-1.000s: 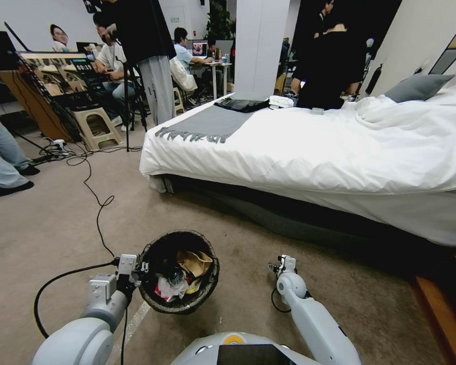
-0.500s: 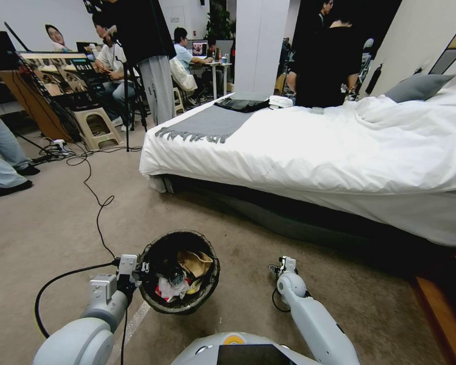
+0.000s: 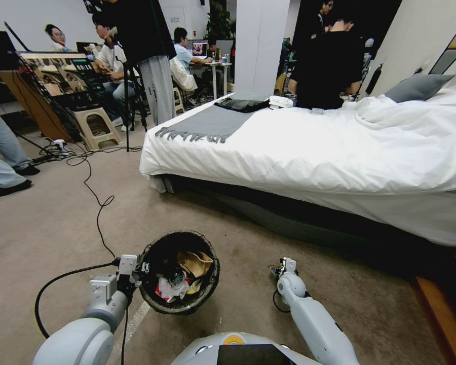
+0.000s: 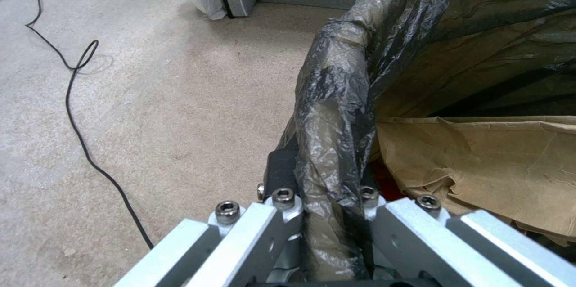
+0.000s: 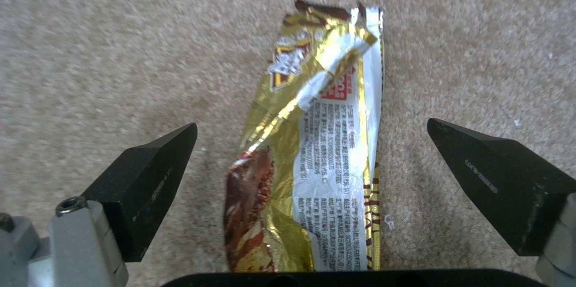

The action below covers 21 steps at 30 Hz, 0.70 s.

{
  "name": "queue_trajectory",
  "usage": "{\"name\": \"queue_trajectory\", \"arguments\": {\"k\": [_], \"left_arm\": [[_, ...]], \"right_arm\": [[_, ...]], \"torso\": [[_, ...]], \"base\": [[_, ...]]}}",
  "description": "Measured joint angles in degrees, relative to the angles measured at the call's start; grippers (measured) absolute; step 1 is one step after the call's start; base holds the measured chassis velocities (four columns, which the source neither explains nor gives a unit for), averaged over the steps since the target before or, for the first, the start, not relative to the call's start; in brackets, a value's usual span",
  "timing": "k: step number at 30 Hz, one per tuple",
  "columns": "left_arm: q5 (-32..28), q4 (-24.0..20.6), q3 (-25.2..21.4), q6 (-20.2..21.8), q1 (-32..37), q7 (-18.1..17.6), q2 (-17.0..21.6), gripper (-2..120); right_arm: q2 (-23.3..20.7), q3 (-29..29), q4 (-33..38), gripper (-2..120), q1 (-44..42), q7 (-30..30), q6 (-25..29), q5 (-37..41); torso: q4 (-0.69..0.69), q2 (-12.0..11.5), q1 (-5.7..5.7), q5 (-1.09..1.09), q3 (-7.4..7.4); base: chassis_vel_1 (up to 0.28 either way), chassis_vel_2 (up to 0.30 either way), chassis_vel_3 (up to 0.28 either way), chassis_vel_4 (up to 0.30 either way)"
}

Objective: Pick up the trash bin, then pick up the garbage from the floor and place it into the trash bin.

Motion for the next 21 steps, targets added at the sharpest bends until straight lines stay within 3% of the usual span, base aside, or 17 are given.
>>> {"name": "queue_trajectory", "arguments": {"k": [21], "left_arm": [[0.0,0.0,0.0,0.0,0.0,0.0,0.3,1]], "right_arm": [[0.0,-0.8,-3.0,96,0.5,-1.0,2.0,-0.7]], "torso": [[0.00,0.0,0.00,0.00,0.00]], "base": [[0.000,0.000,0.000,0.000]]}}
